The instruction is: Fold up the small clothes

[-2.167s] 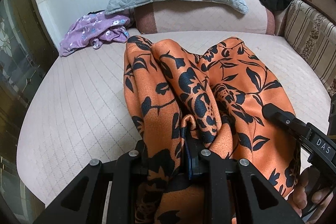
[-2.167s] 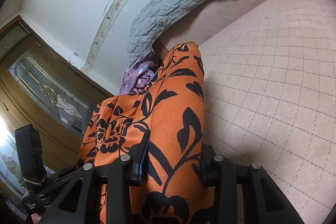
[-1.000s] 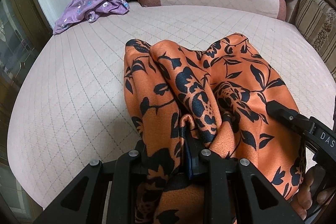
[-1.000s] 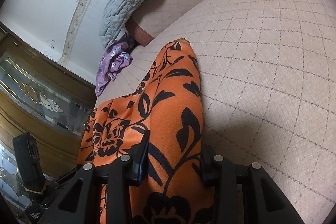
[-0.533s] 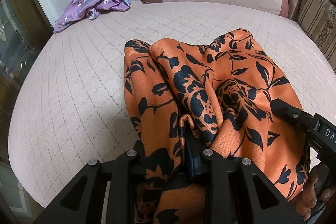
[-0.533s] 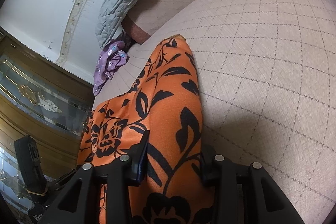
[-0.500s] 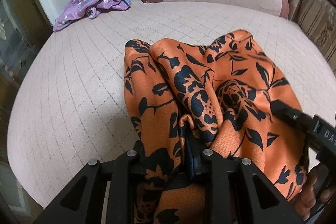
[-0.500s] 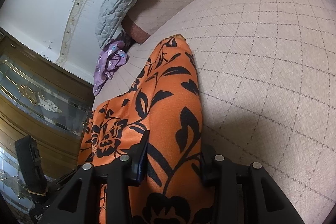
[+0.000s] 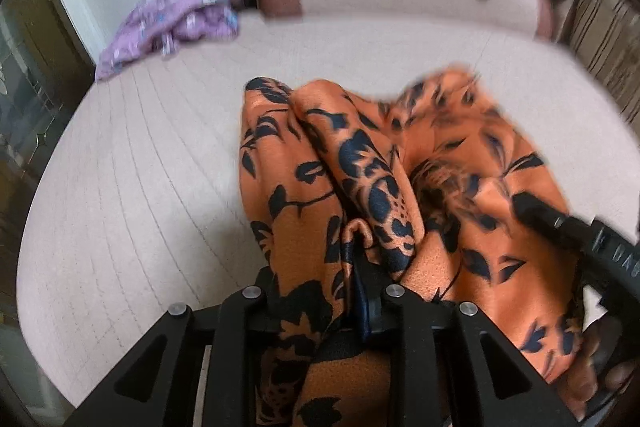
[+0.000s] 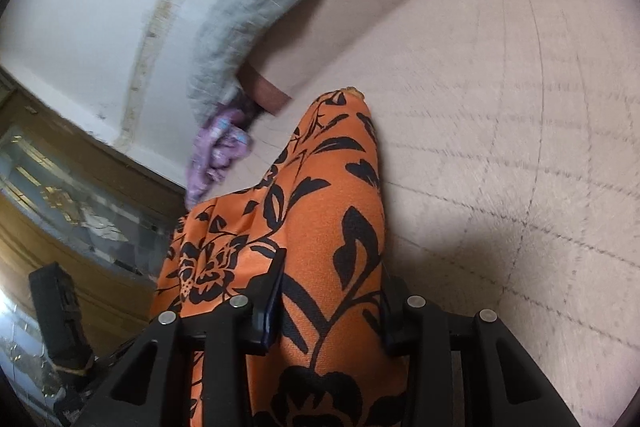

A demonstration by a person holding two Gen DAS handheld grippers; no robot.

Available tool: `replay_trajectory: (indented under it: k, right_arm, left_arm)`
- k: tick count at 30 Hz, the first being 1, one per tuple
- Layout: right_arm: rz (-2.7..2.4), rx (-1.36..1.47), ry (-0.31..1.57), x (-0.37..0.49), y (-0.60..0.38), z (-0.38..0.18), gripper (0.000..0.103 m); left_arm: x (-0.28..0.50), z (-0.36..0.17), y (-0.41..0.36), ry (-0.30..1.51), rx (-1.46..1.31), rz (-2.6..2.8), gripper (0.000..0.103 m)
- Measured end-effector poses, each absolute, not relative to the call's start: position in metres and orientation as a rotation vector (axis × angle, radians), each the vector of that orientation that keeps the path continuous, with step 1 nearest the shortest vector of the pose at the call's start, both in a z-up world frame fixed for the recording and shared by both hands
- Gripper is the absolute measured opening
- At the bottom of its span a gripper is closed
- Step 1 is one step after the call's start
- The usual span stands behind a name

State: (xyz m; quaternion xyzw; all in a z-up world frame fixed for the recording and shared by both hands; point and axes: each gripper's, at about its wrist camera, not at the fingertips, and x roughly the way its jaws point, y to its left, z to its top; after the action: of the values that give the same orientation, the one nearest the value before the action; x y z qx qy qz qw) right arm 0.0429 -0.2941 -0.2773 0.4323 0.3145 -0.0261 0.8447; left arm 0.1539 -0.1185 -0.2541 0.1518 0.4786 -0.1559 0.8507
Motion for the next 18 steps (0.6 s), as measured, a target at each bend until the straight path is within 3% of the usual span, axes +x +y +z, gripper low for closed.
replay_trajectory:
  k: [1, 5, 13, 16, 18]
  right_arm:
    - [-0.077, 0.916, 0.7, 0.049, -0.295, -0.287, 0.049]
    - [-0.086, 0.902, 0.695, 0.055, -0.291, -0.287, 0.058]
    - [-0.177, 0.812, 0.611, 0.021, -0.294, -0.242, 0.061]
    - [-0.121, 0.758, 0.542, -0.005, -0.286, -0.214, 0.057]
    - [-0.062, 0.729, 0.55, -0.01, -0.275, -0.208, 0.041]
  left_arm:
    - [0.156, -0.26, -0.115, 1.011, 0.307, -0.32, 0.034]
    - [0.16, -0.252, -0.103, 1.01, 0.281, -0.329, 0.044]
    - [0.119, -0.207, -0.086, 0.825, 0.373, -0.281, 0.047]
    - [0.108, -0.211, -0.077, 0.834, 0.369, -0.283, 0.05]
    - [0.109, -0.228, -0.078, 0.888, 0.392, -0.253, 0.05]
